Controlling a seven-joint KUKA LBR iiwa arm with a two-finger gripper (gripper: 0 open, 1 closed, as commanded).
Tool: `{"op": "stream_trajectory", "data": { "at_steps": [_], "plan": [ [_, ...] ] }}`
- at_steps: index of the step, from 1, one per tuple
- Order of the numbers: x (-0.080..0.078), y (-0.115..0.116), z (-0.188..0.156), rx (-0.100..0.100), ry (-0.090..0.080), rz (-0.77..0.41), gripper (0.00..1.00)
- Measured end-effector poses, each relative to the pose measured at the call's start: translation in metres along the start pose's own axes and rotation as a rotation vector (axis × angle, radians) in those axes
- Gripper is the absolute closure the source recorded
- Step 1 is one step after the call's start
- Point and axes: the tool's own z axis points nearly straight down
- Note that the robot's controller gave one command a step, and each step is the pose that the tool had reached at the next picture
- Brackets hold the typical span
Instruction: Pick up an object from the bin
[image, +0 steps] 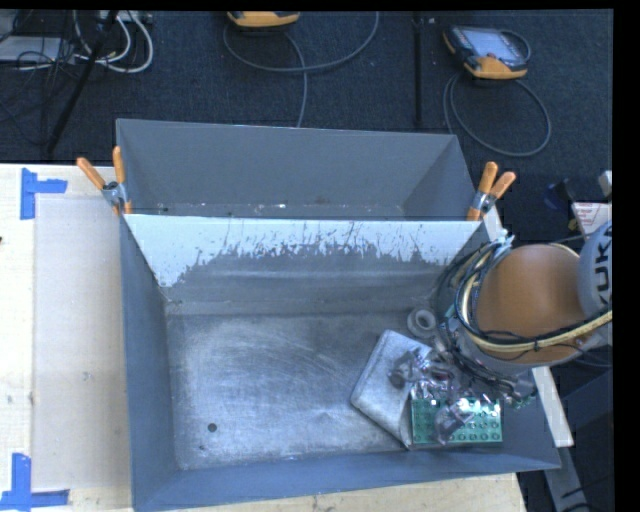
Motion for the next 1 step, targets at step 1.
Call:
{"op": "stream_trajectory", "data": {
  "at_steps": [1],
  "plan": [
    [-0.0087, 0.0054, 0.0030, 0.007, -0.007, -0.236, 0.00]
  ]
}}
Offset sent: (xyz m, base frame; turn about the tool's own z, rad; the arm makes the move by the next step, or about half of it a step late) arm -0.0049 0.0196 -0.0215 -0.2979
